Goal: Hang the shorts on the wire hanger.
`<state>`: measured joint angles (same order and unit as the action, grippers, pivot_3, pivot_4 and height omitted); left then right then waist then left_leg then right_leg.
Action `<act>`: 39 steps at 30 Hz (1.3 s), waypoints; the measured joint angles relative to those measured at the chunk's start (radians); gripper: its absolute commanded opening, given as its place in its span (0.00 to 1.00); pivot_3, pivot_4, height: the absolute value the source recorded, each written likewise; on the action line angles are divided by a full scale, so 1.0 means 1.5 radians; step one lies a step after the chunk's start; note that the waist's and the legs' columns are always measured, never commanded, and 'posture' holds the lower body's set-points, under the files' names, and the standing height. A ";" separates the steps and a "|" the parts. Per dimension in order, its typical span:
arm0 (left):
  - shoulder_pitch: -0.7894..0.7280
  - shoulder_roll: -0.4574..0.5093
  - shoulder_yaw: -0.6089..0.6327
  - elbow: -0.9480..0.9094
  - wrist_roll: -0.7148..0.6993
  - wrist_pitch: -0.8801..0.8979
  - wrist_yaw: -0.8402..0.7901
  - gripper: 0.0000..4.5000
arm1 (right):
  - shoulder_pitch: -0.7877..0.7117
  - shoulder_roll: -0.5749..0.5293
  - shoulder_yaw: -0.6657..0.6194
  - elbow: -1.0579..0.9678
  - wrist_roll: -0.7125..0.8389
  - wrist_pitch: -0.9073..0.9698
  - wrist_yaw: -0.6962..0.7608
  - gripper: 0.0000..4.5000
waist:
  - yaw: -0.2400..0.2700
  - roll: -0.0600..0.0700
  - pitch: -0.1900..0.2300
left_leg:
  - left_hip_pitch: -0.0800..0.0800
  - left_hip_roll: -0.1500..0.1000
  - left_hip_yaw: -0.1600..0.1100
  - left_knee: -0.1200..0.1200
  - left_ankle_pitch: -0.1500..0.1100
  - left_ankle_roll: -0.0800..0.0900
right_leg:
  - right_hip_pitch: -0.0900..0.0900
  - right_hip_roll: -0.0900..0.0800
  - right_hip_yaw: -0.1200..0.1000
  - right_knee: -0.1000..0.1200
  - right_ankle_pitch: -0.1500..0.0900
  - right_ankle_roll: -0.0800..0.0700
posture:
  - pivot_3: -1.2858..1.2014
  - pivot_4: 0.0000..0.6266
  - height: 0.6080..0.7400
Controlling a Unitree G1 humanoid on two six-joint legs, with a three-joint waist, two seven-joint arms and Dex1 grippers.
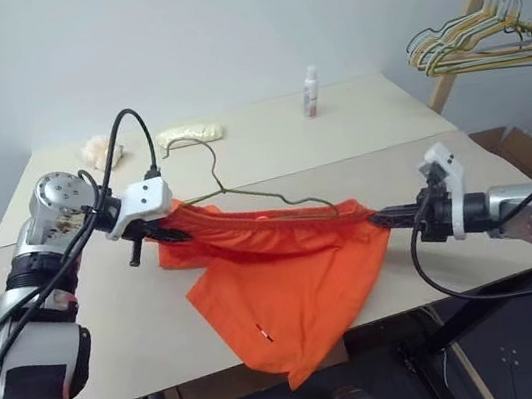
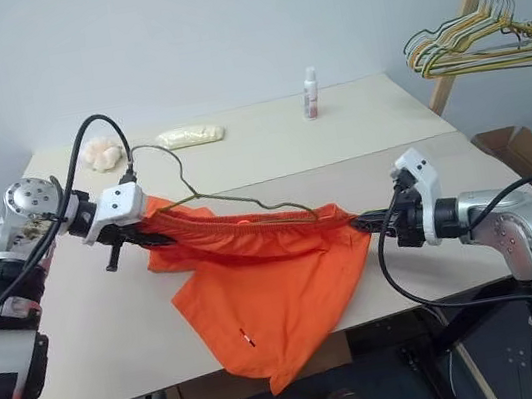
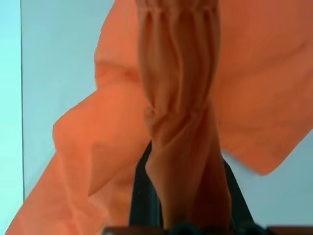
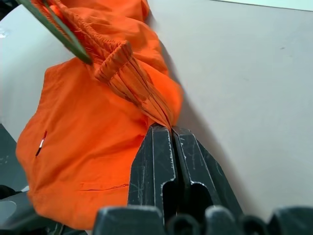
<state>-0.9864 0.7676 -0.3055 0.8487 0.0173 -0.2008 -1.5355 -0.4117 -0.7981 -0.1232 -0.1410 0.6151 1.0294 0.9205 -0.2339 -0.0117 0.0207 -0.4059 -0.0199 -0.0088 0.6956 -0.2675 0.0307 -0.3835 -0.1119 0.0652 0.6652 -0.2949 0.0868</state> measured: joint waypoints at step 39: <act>-0.006 -0.080 -0.007 0.043 0.073 -0.020 0.029 0.00 | -0.066 -0.071 0.060 -0.105 -0.060 -0.074 -0.039 0.62 | -0.007 0.000 0.000 | 0.000 0.000 0.001 0.000 0.000 0.000 | -0.001 0.000 0.000 0.000 0.000 0.000 | 0.42 0.00 1.00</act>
<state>-0.9958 0.6479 -0.3153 0.9135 0.1273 -0.2303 -1.4921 -0.5101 -0.9040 -0.0326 -0.2981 0.5249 0.9188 0.8625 -0.2450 -0.0118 0.0206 -0.4064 -0.0192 -0.0070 0.6957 -0.2676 0.0308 -0.3846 -0.1121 0.0655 0.6647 -0.2949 0.0868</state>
